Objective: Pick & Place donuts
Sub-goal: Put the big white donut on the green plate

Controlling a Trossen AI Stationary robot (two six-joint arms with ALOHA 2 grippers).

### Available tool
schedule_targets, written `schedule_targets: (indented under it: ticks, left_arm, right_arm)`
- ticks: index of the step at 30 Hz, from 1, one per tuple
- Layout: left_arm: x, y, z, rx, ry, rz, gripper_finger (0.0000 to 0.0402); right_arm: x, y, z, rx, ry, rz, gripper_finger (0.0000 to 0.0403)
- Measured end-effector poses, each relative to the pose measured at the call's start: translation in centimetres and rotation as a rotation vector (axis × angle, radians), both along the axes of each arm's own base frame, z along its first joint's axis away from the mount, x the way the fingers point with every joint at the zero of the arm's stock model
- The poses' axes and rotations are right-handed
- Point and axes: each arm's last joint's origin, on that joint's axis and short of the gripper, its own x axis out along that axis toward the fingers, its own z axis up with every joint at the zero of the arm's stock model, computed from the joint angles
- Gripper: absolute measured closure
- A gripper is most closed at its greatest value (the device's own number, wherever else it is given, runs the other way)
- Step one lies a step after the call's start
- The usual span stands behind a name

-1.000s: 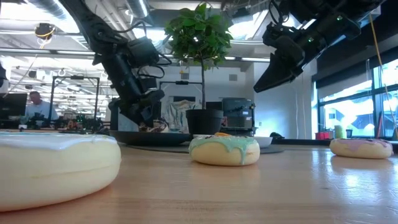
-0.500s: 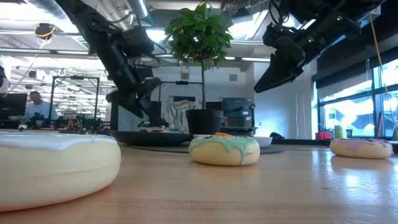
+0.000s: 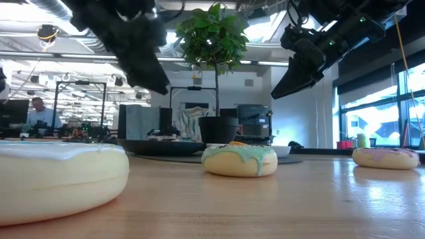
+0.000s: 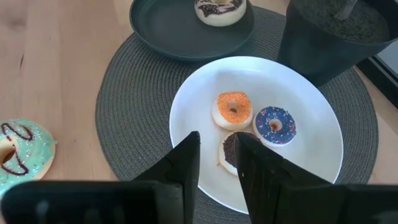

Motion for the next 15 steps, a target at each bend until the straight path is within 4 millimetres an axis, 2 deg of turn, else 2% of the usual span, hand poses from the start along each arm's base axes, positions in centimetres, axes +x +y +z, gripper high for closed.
schedule_targets:
  ticks: [9,15]
  left_arm:
    - [1.0,-10.1,-3.1,0.061,0.108,-0.459,0.0214]
    - [1.8,-15.0,-4.5,0.028,0.012,-0.586,0.0214]
  right_arm:
    - [0.0,0.0,0.0,-0.018,0.001,0.014,0.0298]
    - [0.0,0.0,0.0,-0.017,0.0,0.013,0.0298]
